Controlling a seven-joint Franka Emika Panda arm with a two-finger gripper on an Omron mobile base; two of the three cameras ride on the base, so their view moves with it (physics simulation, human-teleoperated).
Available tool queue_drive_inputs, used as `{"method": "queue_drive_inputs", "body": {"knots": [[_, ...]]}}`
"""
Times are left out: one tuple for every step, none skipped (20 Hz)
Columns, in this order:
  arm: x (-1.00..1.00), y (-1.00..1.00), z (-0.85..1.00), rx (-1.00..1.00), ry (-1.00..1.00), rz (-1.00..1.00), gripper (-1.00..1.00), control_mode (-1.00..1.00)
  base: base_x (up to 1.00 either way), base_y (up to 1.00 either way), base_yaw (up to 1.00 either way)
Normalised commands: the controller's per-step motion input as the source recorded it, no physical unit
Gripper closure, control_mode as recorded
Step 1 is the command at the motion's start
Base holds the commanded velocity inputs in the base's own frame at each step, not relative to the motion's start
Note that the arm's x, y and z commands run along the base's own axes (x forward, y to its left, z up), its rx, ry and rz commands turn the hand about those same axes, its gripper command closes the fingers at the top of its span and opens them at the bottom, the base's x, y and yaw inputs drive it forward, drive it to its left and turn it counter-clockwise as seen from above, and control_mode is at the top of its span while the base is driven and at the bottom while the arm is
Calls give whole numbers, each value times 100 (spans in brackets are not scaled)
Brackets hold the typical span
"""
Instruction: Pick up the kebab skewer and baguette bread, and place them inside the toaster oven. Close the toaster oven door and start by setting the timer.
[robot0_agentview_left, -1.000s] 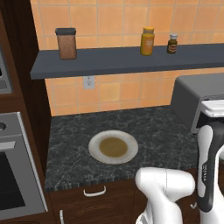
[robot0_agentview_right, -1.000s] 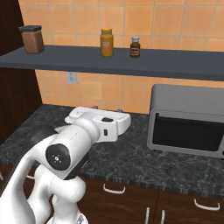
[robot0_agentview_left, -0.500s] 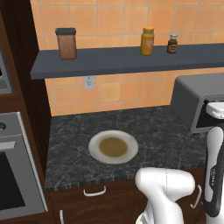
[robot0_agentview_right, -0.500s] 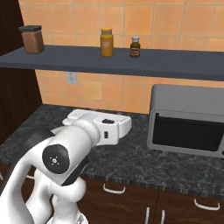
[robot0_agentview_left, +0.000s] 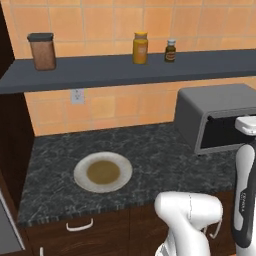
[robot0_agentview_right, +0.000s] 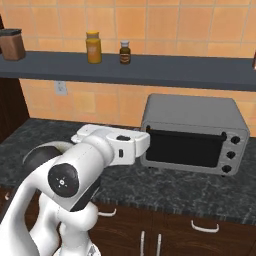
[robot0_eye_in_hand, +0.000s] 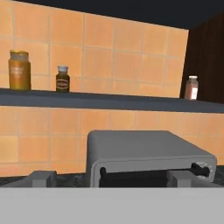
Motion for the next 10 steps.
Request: {"method": "queue_drive_inputs", "body": {"knots": [[0,0,0,0,0,0,-100,100,0,-64,-1],[0,0,0,0,0,0,-100,100,0,-64,0],[0,0,0,0,0,0,-100,100,5,-65,0],[0,0,0,0,0,0,-100,100,9,-62,0],[0,0,0,0,0,0,-100,100,12,-59,0],[0,0,0,0,0,0,-100,100,8,-59,0],[0,0,0,0,0,0,-100,100,16,-51,0],[0,0,0,0,0,0,-100,100,16,-39,0],[0,0,0,0,0,0,-100,100,26,-20,0],[0,0,0,0,0,0,-100,100,37,-6,0]]}}
